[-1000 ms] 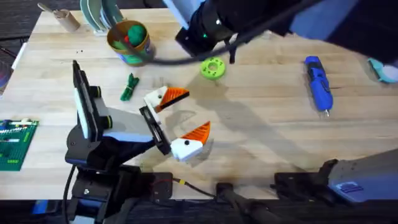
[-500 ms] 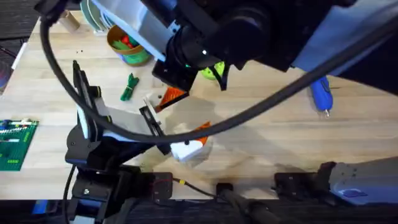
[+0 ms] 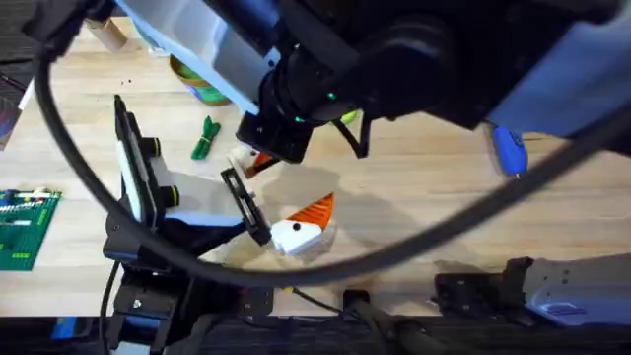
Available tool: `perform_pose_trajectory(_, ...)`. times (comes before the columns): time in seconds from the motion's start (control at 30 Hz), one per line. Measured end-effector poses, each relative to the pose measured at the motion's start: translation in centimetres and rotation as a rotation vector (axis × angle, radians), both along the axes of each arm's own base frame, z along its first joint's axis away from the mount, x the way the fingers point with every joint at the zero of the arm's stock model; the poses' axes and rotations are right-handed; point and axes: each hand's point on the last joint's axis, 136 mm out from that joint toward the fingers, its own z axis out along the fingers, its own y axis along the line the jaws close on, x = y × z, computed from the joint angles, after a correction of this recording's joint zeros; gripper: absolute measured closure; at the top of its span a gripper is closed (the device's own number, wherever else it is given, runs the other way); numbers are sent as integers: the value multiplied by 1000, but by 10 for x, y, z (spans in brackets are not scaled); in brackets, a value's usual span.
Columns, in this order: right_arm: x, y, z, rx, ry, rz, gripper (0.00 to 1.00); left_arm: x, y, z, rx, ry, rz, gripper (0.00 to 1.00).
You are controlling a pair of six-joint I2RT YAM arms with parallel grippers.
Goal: Pick up the gripper from the table and insert it into the empty holder that is missing its gripper. Then pick up a screw, insert it into the mounting hole, and use the screwdriver to tighten it. Finally, clean up the table by picking up the vegetable and placing it into the bucket.
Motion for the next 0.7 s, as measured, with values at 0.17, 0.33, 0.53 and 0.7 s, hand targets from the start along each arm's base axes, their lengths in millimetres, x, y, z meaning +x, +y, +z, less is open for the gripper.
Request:
perform_pose_trajectory(0.17,-6,1,4,19,17,20,994,0,0,0,0,0,0,8)
perform_pose_trajectory(0.33,-8,2,4,21,26,27,994,0,0,0,0,-1,0,8)
perform_pose_trajectory(0.53,-9,2,3,21,31,30,994,0,0,0,0,0,0,8)
perform_pose_trajectory(0.7,-9,1,3,19,32,30,994,0,0,0,1,-1,0,8)
